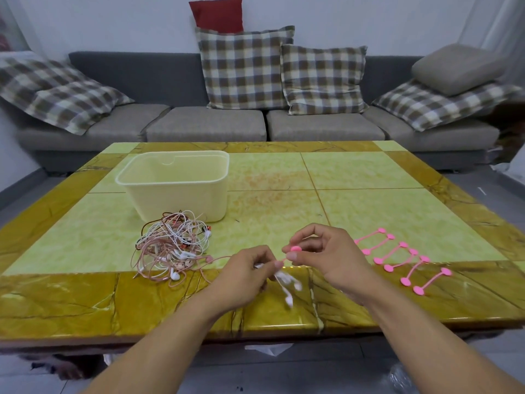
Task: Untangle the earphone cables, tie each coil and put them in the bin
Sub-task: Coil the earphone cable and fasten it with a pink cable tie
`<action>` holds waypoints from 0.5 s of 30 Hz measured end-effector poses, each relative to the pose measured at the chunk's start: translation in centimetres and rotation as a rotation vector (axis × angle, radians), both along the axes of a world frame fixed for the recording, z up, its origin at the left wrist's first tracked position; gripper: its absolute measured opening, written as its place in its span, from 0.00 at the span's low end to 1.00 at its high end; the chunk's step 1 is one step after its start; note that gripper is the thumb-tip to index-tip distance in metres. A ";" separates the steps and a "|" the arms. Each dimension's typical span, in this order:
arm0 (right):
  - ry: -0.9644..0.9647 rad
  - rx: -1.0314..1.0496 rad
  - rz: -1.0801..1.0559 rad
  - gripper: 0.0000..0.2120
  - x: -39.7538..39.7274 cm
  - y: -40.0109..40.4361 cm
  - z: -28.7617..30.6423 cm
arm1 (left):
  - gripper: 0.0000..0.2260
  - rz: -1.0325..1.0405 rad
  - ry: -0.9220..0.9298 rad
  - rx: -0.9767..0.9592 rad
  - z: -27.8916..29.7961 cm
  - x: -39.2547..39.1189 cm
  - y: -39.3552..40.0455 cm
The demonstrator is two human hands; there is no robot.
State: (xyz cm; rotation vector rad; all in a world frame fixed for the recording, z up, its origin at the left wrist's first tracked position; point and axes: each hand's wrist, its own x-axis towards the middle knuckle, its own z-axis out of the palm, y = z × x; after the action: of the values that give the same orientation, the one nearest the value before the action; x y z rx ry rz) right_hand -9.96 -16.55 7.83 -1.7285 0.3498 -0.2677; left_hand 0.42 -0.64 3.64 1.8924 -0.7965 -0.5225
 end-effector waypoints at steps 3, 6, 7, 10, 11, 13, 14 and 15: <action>0.001 -0.126 -0.045 0.09 0.2 1.8 -0.3 | 0.11 0.274 0.131 -0.123 -0.3 -0.1 -0.8; -0.043 -0.221 -0.088 0.10 0.5 3.9 -0.9 | 0.10 0.439 0.301 -0.291 -0.4 -0.5 -2.0; -0.066 -0.253 -0.114 0.10 0.6 4.4 -1.1 | 0.09 0.479 0.371 -0.371 -0.4 -0.7 -2.5; -0.182 -0.162 -0.268 0.08 0.9 4.8 -1.0 | 0.08 0.569 0.603 -0.673 0.4 -1.0 -3.5; -0.210 -0.054 -0.347 0.07 1.0 4.7 -0.9 | 0.08 0.581 0.663 -0.754 0.8 -1.0 -3.7; -0.199 0.296 -0.432 0.06 1.3 4.7 -0.8 | 0.09 0.581 0.753 -0.851 1.4 -1.0 -3.8; -0.154 0.525 -0.394 0.06 1.4 5.0 -0.9 | 0.09 0.570 0.792 -0.862 1.6 -1.0 -3.7; -0.088 0.736 -0.318 0.05 1.5 5.3 -1.0 | 0.09 0.550 0.829 -0.846 1.7 -1.1 -3.6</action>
State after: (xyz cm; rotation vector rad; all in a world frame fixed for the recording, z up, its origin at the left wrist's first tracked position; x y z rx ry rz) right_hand -8.44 -11.22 6.80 -0.9314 0.5762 -0.3856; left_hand -0.69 -4.23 5.32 0.8908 0.0893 -0.4528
